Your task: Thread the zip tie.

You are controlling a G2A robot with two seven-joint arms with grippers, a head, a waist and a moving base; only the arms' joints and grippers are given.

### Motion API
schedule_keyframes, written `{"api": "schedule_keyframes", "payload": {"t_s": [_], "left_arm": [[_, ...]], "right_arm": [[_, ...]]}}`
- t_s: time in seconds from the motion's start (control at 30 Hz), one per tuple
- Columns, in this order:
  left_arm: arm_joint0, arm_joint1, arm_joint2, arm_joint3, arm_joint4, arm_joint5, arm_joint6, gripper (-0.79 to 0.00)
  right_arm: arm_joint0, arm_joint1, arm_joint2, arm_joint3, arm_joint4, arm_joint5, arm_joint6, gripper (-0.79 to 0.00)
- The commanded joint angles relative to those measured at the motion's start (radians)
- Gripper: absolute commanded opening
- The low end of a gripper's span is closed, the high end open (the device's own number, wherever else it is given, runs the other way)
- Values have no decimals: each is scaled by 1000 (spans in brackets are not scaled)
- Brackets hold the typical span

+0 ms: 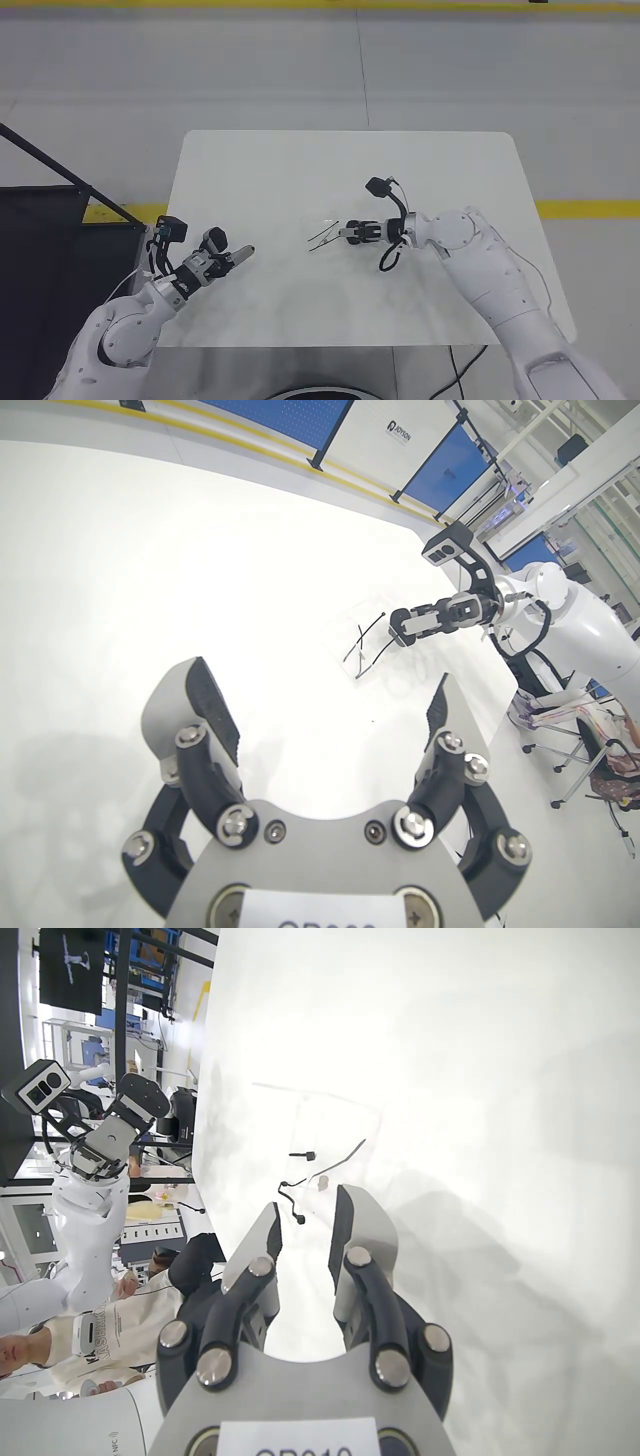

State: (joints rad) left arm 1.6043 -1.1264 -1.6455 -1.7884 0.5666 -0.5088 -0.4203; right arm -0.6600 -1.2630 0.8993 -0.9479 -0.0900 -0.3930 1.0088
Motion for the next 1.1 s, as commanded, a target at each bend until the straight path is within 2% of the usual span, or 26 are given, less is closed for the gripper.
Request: {"api": "schedule_keyframes", "payload": {"t_s": [0.0,0.2,0.3,0.4,0.8,0.97,1.07], "left_arm": [[0,0,0,0,0,0,0,0],[0,0,0,0,0,0,0,0],[0,0,0,0,0,0,0,0],[0,0,0,0,0,0,0,0],[0,0,0,0,0,0,0,0],[0,0,1,-1,-1,3,5,0],[-2,3,0,-2,15,-32,2,0]], "right_arm": [[3,-1,-3,3,1,-1,-1,-554],[11,-7,-12,15,8,-2,3,-600],[16,-9,-16,22,11,-3,6,-662],[21,-11,-19,30,16,-4,7,-785],[19,-5,9,27,32,-35,-11,-785],[-19,20,63,-47,21,-54,-15,-785],[-53,40,103,-129,14,-66,15,-785]]}}
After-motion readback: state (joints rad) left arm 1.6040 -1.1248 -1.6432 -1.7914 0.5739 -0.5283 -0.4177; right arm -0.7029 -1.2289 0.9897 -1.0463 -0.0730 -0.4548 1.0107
